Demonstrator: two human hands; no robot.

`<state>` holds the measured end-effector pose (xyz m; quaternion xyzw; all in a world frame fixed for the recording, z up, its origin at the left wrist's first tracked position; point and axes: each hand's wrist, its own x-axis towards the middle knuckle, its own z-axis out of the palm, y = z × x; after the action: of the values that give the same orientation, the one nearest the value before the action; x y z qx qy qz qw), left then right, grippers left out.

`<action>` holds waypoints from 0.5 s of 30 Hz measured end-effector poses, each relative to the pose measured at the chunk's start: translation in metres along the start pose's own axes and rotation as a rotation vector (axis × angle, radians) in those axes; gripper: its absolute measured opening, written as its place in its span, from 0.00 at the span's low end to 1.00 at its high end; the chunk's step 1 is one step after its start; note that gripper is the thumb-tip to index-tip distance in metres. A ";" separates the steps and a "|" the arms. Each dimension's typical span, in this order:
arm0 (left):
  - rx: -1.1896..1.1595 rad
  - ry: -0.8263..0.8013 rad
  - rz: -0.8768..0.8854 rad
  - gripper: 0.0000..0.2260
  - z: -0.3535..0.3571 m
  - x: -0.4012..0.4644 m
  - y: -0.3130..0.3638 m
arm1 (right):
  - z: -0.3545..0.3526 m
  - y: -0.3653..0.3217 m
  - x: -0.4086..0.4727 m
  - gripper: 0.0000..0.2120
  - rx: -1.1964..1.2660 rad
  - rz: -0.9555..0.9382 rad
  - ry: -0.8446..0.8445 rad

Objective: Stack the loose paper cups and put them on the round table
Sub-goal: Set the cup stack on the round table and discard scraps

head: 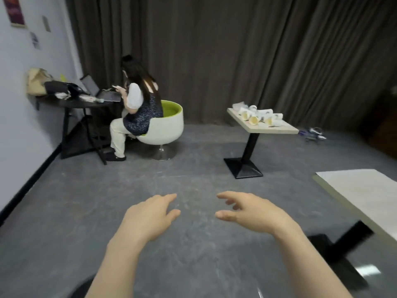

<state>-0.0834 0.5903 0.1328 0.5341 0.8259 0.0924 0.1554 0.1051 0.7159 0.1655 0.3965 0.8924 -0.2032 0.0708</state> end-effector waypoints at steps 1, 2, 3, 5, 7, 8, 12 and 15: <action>0.005 -0.017 0.041 0.23 0.004 0.014 0.018 | -0.005 0.022 -0.004 0.27 0.019 0.048 0.020; 0.014 -0.031 0.079 0.23 0.009 0.028 0.035 | -0.010 0.042 -0.008 0.27 0.031 0.095 0.037; 0.027 -0.046 0.115 0.23 0.013 0.042 0.051 | -0.014 0.061 -0.011 0.27 0.033 0.141 0.045; 0.058 -0.078 0.186 0.23 0.022 0.072 0.081 | -0.021 0.096 -0.015 0.28 0.003 0.219 0.027; 0.095 -0.107 0.263 0.23 0.028 0.103 0.111 | -0.030 0.125 -0.014 0.29 -0.035 0.284 -0.011; 0.115 -0.119 0.301 0.23 0.031 0.119 0.125 | -0.035 0.138 -0.011 0.29 -0.044 0.317 -0.024; 0.232 -0.137 0.443 0.23 0.037 0.183 0.180 | -0.057 0.179 0.009 0.29 -0.051 0.453 0.016; 0.312 -0.147 0.546 0.23 0.041 0.226 0.218 | -0.071 0.207 0.023 0.29 -0.031 0.549 0.053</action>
<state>0.0311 0.8859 0.1284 0.7585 0.6428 -0.0361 0.1003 0.2448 0.8859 0.1602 0.6277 0.7560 -0.1525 0.1061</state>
